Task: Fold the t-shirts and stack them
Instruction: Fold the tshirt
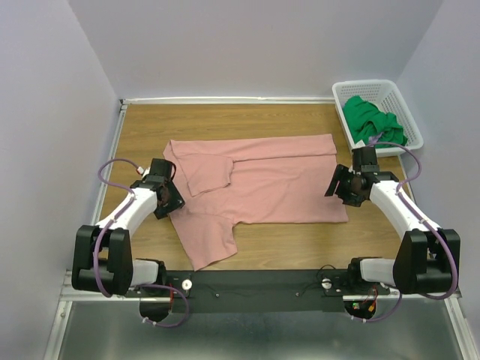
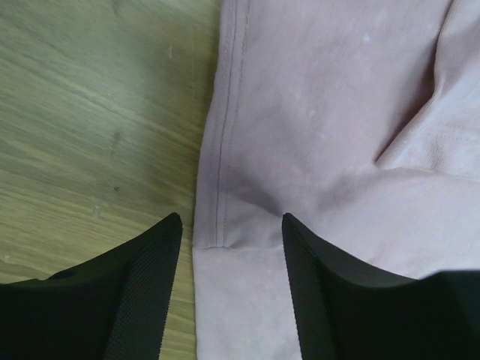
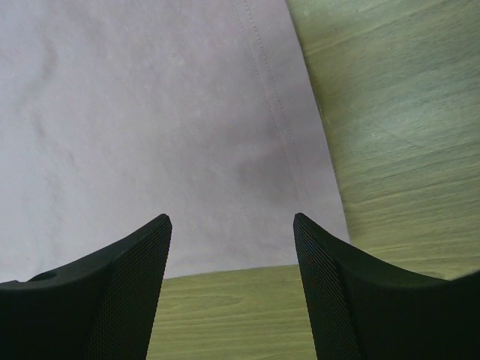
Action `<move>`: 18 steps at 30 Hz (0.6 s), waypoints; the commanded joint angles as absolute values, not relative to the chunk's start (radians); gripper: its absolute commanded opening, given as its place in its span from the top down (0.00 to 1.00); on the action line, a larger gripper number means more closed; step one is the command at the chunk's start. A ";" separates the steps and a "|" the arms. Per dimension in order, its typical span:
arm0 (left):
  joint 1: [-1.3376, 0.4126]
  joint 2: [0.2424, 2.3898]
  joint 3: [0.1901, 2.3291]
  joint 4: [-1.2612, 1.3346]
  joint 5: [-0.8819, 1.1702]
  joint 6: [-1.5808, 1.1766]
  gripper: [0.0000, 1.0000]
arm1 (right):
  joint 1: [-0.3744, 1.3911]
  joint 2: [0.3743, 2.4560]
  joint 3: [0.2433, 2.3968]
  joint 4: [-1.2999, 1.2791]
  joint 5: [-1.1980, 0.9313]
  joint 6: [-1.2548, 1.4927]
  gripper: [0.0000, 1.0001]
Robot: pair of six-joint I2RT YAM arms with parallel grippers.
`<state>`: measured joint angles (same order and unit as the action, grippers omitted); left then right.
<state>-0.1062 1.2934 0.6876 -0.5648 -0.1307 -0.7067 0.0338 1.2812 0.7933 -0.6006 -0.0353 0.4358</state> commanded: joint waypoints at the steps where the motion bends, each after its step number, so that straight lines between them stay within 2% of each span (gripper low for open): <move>1: -0.136 1.295 0.701 -0.609 -0.196 -0.750 0.39 | 0.037 1.256 0.804 -0.632 0.023 0.426 0.26; 6: -0.140 1.318 0.741 -0.672 -0.253 -0.761 0.41 | 0.037 1.256 0.818 -0.634 0.017 0.433 0.26; 18: -0.146 1.416 0.750 -0.655 -0.229 -0.785 0.50 | 0.038 1.244 0.815 -0.632 0.006 0.425 0.26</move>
